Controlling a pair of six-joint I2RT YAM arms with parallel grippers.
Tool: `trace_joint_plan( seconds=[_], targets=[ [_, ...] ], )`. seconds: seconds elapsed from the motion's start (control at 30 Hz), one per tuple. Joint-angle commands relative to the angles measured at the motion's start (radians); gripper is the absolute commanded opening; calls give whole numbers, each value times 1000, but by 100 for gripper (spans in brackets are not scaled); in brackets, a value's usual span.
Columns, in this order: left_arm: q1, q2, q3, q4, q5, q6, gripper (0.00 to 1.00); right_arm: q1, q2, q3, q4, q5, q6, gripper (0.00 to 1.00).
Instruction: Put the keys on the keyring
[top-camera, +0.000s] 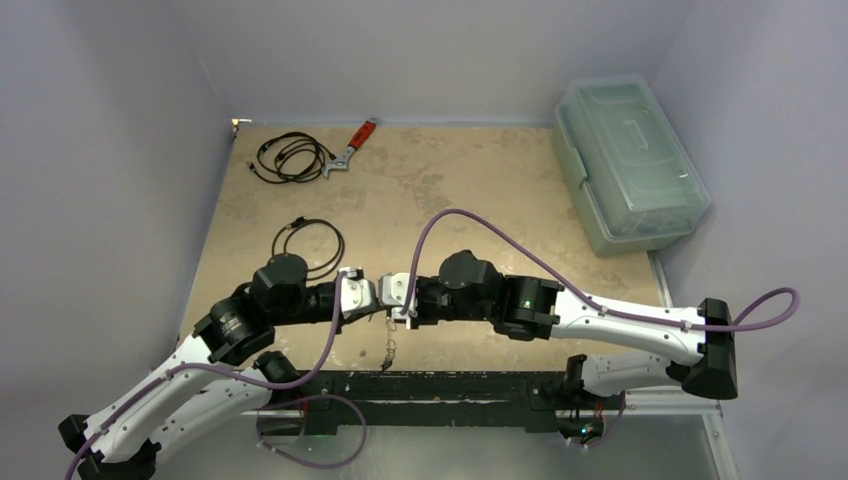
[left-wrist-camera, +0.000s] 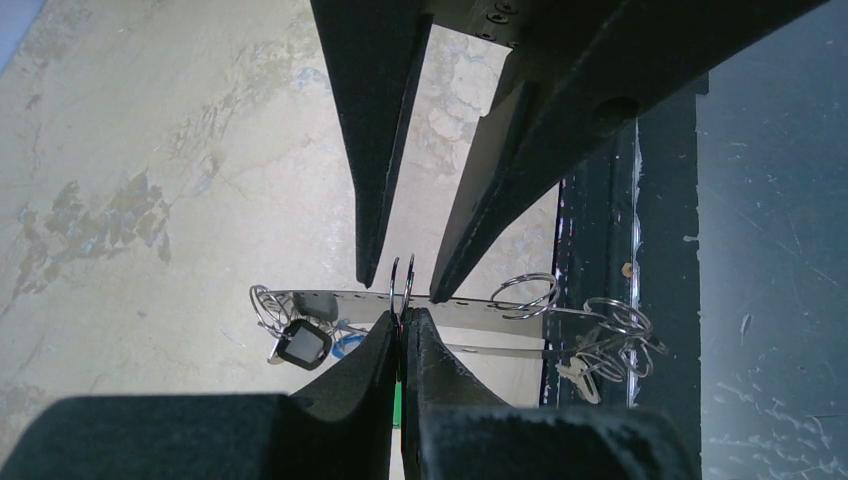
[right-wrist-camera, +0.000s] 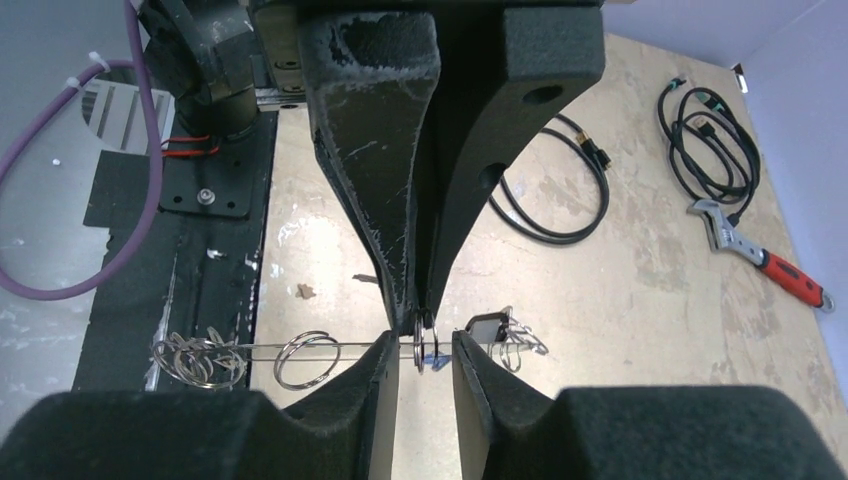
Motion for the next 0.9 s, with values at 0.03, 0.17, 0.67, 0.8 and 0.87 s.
trace_joint_plan(
  seconds=[0.03,0.17,0.67,0.8,0.87],
  targets=[
    [3,-5,29,40,21,8,0,-10,4,34,77,-15,-10,25],
    [3,-4,29,43,23,6,0,-16,13,30,84,-24,-9,7],
    [2,-102,-31,125,-42,-54,49,-21,-127,-176,382,-22,41,0],
    [3,-125,-71,192,7,-77,43,-21,-190,-253,498,13,72,0],
    [2,-130,-86,231,46,-90,40,-23,-219,-287,548,38,90,0]
  ],
)
